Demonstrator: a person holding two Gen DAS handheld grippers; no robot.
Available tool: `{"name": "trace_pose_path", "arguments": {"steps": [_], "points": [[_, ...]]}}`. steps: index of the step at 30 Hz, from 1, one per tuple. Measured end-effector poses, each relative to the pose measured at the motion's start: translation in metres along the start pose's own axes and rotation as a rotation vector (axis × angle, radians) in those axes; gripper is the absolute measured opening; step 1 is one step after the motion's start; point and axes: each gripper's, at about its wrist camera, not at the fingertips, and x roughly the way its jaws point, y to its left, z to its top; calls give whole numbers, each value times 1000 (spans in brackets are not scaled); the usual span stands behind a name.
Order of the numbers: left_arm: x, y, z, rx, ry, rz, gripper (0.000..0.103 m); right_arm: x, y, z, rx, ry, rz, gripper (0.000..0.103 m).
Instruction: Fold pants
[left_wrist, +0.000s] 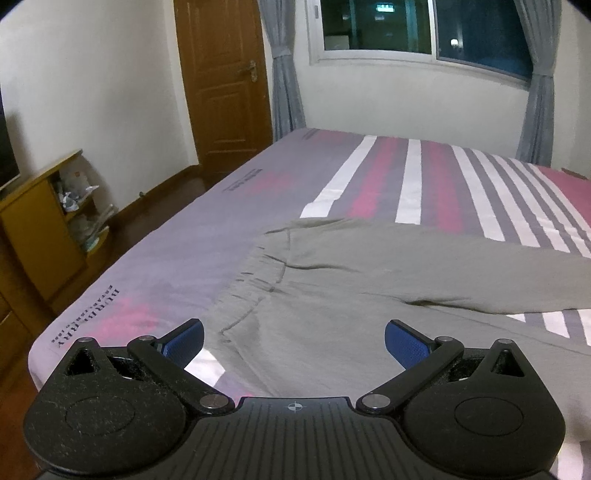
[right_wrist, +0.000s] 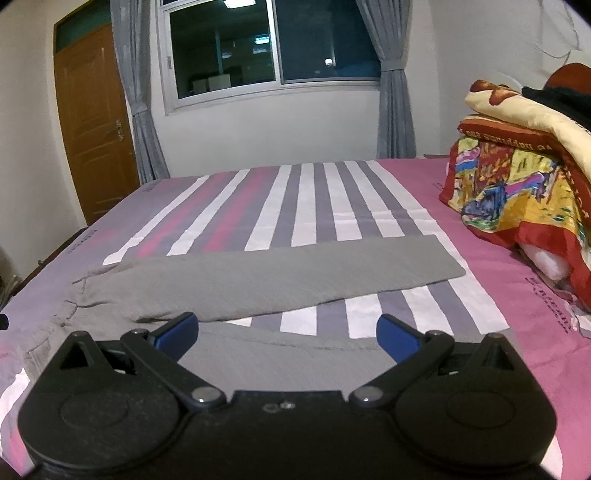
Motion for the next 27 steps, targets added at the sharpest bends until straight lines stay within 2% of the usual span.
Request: {"name": "trace_pose_path", "arguments": {"steps": [10,27], "points": [[47,8,12,10,36,39,103,38,20,11,-28,36,42,103],[128,22,39,-1,94,46,103,111,73,34,-119,75,122,103]]}}
